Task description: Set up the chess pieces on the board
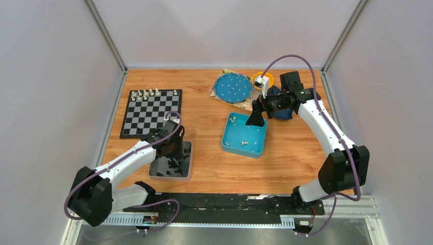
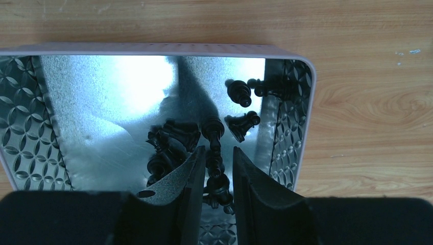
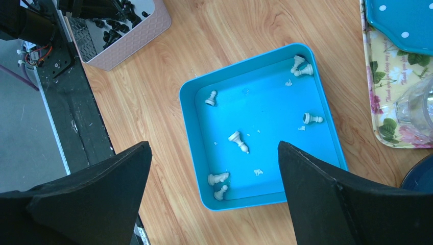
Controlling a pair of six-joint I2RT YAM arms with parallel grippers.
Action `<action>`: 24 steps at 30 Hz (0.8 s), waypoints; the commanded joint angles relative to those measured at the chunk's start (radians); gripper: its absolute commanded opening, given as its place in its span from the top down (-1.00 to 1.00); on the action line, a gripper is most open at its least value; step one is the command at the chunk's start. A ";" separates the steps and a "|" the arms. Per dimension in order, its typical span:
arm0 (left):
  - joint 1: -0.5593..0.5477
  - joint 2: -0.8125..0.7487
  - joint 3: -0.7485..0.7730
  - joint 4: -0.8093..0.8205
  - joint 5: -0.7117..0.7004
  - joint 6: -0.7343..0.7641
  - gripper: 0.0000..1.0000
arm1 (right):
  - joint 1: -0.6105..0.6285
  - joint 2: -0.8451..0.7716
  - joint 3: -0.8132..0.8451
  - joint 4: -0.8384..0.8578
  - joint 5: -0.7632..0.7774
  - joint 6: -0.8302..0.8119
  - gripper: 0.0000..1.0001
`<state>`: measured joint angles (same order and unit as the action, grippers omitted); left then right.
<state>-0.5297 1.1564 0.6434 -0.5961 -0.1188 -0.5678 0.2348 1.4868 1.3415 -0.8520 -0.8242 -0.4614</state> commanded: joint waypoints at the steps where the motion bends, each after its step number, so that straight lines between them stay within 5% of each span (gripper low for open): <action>1: 0.004 0.023 0.013 0.012 -0.010 -0.007 0.34 | 0.006 -0.002 0.011 0.025 -0.009 -0.016 -0.95; 6: 0.004 0.038 0.009 0.025 -0.004 -0.006 0.39 | 0.005 -0.002 0.012 0.024 -0.006 -0.016 -0.95; 16: 0.002 0.046 0.018 0.032 0.001 0.016 0.96 | 0.006 0.000 0.013 0.022 -0.006 -0.017 -0.95; 24: 0.004 -0.014 0.062 -0.025 0.039 0.109 1.00 | 0.005 -0.008 0.008 0.022 -0.009 -0.022 -0.95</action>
<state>-0.5293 1.1873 0.6449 -0.5869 -0.1020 -0.5266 0.2352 1.4868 1.3415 -0.8520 -0.8230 -0.4637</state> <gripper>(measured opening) 0.014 0.975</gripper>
